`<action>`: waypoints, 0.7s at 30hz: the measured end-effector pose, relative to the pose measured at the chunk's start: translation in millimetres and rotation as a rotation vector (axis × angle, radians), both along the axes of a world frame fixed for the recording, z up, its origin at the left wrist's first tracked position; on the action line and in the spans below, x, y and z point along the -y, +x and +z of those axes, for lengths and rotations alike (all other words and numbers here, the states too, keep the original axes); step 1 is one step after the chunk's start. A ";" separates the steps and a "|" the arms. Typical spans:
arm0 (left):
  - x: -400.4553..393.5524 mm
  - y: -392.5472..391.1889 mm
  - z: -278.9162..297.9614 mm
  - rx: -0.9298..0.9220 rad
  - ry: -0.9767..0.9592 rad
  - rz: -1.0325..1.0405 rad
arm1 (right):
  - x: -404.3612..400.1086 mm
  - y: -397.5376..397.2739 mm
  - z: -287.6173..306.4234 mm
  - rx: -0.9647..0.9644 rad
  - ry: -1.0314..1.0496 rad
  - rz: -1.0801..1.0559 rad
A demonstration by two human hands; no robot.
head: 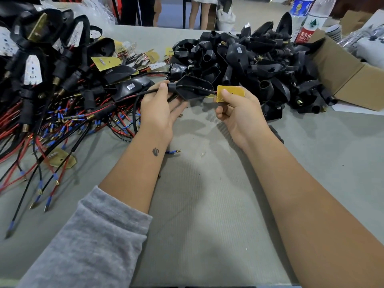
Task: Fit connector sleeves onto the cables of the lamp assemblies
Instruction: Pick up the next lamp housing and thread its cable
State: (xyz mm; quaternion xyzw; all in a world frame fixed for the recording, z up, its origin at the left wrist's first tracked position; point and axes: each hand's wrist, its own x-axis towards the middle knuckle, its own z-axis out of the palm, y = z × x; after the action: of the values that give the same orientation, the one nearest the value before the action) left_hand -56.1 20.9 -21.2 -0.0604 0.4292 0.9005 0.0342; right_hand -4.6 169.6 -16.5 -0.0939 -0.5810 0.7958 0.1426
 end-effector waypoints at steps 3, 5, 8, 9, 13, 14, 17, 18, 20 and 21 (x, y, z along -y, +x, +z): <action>-0.2 1.2 0.1 -0.015 -0.045 -0.023 | 0.5 2.0 1.6 -0.008 0.010 0.029; -1.3 2.6 0.3 -0.032 -0.133 -0.063 | 2.3 3.0 1.8 -0.010 0.059 0.058; -5.2 5.7 0.6 -0.063 -0.273 -0.125 | 5.7 3.7 0.4 -0.024 0.166 0.075; -5.9 7.1 1.0 -0.075 -0.294 -0.142 | 6.4 3.8 -0.4 -0.032 0.212 0.069; -6.4 12.0 3.9 -0.097 -0.307 -0.159 | 8.3 4.3 -2.2 -0.070 0.351 0.050; -6.5 12.5 4.0 -0.099 -0.312 -0.148 | 9.1 3.8 -2.1 -0.072 0.362 0.042; -6.2 12.6 3.7 -0.107 -0.319 -0.121 | 11.4 1.9 0.5 -0.024 0.248 0.040; -5.7 12.5 3.7 -0.115 -0.320 -0.128 | 11.0 1.5 1.1 -0.008 0.180 0.049; -5.2 12.6 3.8 -0.145 -0.347 -0.170 | 9.3 1.2 1.5 0.000 0.143 0.042; -5.4 13.1 3.8 -0.164 -0.379 -0.194 | 8.7 1.3 1.0 -0.006 0.160 0.028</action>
State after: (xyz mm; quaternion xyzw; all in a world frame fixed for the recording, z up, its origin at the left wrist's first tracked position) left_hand -43.0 26.3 -17.5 0.0491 0.5960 0.7981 0.0736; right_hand -3.4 160.9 -15.5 -0.0716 -0.6434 0.7492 0.1400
